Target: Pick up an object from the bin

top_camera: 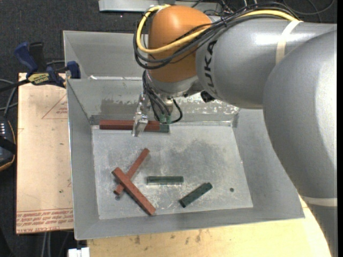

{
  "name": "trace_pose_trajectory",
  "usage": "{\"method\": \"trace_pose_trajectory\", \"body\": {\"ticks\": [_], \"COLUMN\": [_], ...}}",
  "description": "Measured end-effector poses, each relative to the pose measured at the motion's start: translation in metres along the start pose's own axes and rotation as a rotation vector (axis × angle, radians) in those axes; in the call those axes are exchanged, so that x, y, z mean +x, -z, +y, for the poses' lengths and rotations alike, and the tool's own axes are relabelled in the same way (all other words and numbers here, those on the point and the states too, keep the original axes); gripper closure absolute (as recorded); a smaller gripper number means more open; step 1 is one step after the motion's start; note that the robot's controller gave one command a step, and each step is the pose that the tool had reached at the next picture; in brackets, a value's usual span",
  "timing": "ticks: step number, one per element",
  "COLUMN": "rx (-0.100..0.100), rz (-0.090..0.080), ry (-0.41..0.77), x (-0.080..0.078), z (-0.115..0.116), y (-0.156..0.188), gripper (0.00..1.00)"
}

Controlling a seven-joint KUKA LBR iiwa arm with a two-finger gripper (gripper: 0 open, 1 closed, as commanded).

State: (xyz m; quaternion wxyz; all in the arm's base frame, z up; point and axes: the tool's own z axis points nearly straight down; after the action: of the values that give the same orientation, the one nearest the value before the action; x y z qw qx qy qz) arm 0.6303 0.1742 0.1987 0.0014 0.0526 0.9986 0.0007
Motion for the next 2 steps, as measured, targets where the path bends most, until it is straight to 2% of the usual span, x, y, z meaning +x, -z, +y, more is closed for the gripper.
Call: {"method": "trace_pose_trajectory", "body": {"ticks": [2], "rx": [0.000], "rz": [0.000], "ry": [0.000], "x": [0.0001], "z": [0.0000], "y": [-0.0002], "gripper": [1.00]}}
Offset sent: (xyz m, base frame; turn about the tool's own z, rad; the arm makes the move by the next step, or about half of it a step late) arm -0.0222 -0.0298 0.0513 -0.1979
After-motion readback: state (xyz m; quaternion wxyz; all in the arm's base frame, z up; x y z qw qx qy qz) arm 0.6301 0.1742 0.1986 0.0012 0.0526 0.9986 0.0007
